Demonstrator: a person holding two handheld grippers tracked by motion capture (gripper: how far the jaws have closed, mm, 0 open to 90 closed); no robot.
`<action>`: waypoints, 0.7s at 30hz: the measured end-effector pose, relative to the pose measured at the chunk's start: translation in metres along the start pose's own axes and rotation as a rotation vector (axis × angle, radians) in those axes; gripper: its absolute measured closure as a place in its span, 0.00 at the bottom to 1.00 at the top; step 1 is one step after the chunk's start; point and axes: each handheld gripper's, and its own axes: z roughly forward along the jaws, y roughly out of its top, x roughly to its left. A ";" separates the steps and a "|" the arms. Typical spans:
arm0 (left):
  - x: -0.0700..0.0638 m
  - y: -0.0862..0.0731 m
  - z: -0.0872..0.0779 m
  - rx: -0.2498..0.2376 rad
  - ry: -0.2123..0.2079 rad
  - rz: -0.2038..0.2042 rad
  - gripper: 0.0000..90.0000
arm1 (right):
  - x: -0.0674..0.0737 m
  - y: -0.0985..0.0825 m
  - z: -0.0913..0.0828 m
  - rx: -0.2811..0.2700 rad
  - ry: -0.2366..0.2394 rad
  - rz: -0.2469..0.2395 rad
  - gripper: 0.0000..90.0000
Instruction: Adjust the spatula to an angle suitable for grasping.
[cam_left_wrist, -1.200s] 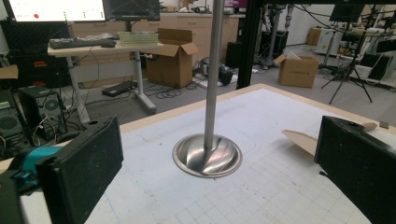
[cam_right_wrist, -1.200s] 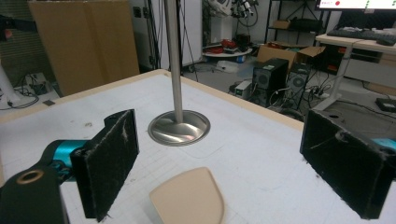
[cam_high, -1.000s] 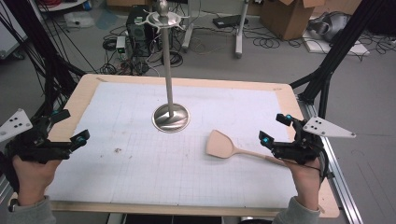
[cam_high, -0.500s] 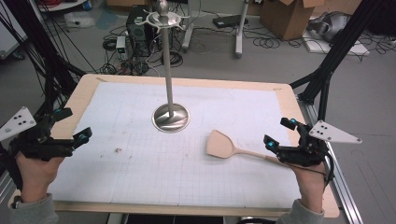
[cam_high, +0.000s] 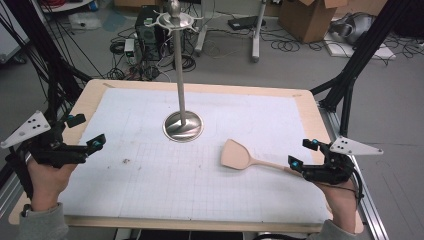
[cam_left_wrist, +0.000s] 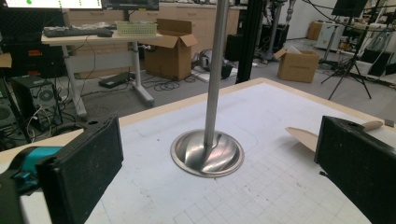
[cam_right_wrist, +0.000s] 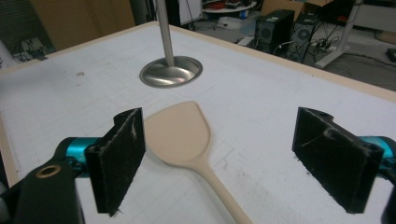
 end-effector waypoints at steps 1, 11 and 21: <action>0.000 0.000 0.000 0.000 0.000 0.000 0.02 | 0.000 0.000 0.000 0.000 0.000 0.000 0.20; 0.000 0.002 0.003 -0.004 0.003 -0.013 0.02 | -0.014 -0.019 -0.003 0.066 -0.017 0.020 0.37; 0.002 0.002 0.010 0.000 -0.002 -0.020 0.02 | -0.026 -0.038 -0.006 0.104 0.010 0.060 0.64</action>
